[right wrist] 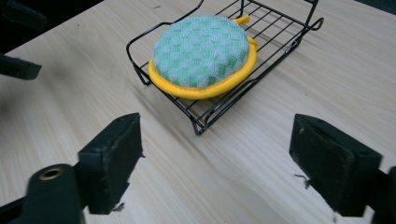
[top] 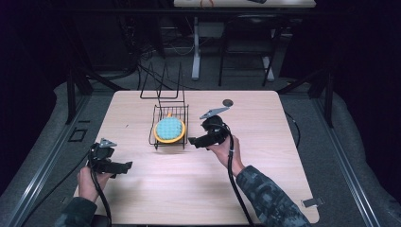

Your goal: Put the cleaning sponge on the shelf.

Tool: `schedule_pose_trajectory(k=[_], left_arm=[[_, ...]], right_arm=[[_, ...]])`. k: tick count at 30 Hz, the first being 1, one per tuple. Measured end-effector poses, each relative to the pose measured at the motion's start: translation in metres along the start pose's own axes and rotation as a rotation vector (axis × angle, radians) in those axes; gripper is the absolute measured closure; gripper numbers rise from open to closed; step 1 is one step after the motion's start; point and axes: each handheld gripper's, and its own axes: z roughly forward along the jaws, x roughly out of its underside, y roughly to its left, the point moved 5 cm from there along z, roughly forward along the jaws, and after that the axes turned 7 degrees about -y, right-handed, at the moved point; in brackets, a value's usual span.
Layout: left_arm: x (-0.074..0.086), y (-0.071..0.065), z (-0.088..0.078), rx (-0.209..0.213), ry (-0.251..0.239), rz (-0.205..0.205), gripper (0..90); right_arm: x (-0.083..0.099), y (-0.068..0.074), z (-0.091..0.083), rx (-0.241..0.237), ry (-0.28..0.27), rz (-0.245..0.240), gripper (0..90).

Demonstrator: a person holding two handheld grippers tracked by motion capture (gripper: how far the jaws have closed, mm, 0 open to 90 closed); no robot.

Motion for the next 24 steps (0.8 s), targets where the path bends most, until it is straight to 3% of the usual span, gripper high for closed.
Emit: schedule_pose_trajectory(k=[5, 12, 24], left_arm=[[0.000, 0.001, 0.002, 0.004, 0.009, 0.005, 0.2], [0.000, -0.002, 0.000, 0.002, -0.002, 0.003, 0.1], [0.000, -0.001, 0.000, 0.011, -0.003, 0.010, 0.1]], right_arm=[[0.006, -0.004, -0.015, 0.001, 0.000, -0.001, 12.2], [0.018, -0.015, -0.038, 0.037, 0.023, -0.013, 0.5], [0.035, -0.028, -0.078, 0.102, 0.037, -0.040, 0.0]])
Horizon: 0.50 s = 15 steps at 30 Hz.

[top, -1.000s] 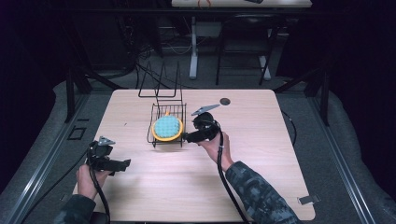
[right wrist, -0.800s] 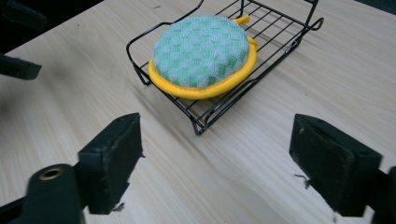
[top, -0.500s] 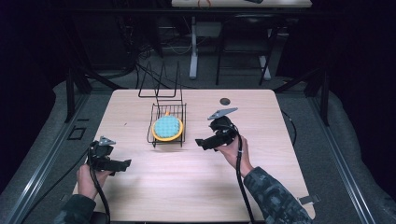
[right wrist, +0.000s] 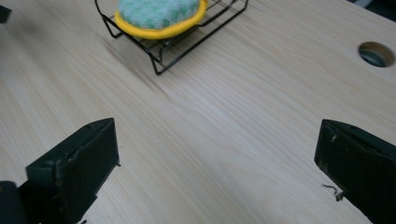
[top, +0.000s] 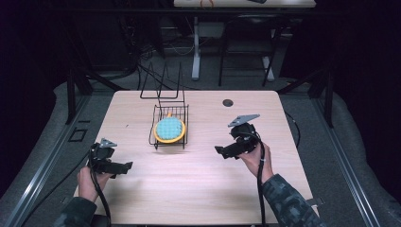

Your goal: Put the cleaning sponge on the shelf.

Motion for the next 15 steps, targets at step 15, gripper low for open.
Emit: schedule_pose_trajectory(k=[15], left_arm=[[0.000, -0.001, 0.002, -0.002, 0.011, 0.025, 0.1]], right_arm=[[0.075, -0.017, -0.048, 0.106, 0.085, 0.047, 0.0]])
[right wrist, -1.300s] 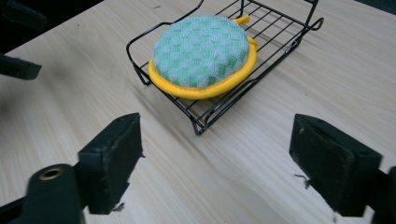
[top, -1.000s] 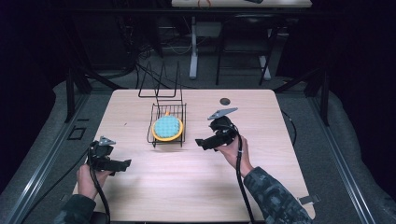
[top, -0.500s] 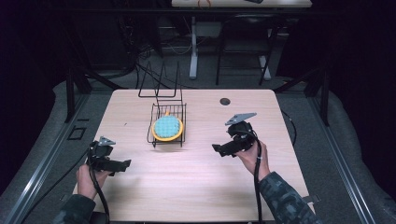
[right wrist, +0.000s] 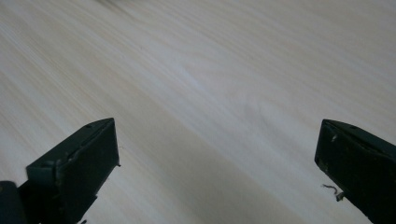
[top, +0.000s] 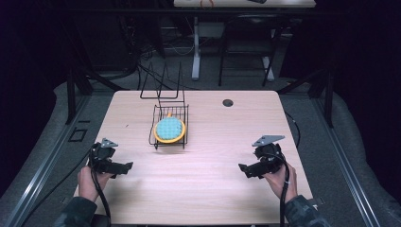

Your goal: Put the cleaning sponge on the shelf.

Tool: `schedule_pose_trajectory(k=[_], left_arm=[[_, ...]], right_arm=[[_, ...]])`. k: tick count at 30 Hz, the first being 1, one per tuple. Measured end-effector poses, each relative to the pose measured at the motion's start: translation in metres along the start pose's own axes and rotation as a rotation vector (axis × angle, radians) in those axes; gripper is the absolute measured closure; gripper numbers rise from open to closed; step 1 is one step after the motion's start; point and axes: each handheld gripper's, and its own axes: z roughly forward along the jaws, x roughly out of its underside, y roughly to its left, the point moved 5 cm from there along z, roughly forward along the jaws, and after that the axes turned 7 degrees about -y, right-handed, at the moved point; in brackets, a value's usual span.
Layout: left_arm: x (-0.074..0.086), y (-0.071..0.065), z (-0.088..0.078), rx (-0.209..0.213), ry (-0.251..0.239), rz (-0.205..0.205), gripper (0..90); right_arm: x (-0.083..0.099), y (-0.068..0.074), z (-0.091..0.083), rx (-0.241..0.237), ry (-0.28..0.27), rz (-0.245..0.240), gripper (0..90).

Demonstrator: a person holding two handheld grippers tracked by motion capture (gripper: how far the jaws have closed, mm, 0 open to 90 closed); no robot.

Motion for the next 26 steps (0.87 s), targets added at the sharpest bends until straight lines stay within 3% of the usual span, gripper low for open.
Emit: schedule_pose_trajectory(k=[3, 6, 12, 17, 23, 26], left_arm=[[0.000, 0.000, 0.000, 0.002, -0.002, 0.001, 0.2], [-0.002, 0.000, -0.001, 0.031, -0.031, -0.006, 0.1], [0.000, -0.004, 0.003, 0.043, 0.010, -0.007, 0.2], [-0.001, -0.006, 0.004, 0.052, 0.000, -0.010, 0.3], [-0.001, -0.005, 0.005, 0.050, 0.014, -0.015, 1.1], [-0.003, -0.006, 0.005, 0.069, -0.013, -0.021, 0.1]], right_arm=[[0.017, -0.004, -0.003, 0.018, 0.042, 0.026, 0.0], [0.029, -0.007, -0.007, 0.039, 0.077, 0.027, 0.0], [0.051, -0.018, -0.010, 0.074, 0.144, 0.060, 0.0], [0.059, -0.023, -0.006, 0.063, 0.185, 0.087, 0.0], [0.063, -0.024, -0.001, 0.054, 0.225, 0.077, 0.0], [0.064, -0.024, 0.000, 0.040, 0.242, 0.071, 0.0]])
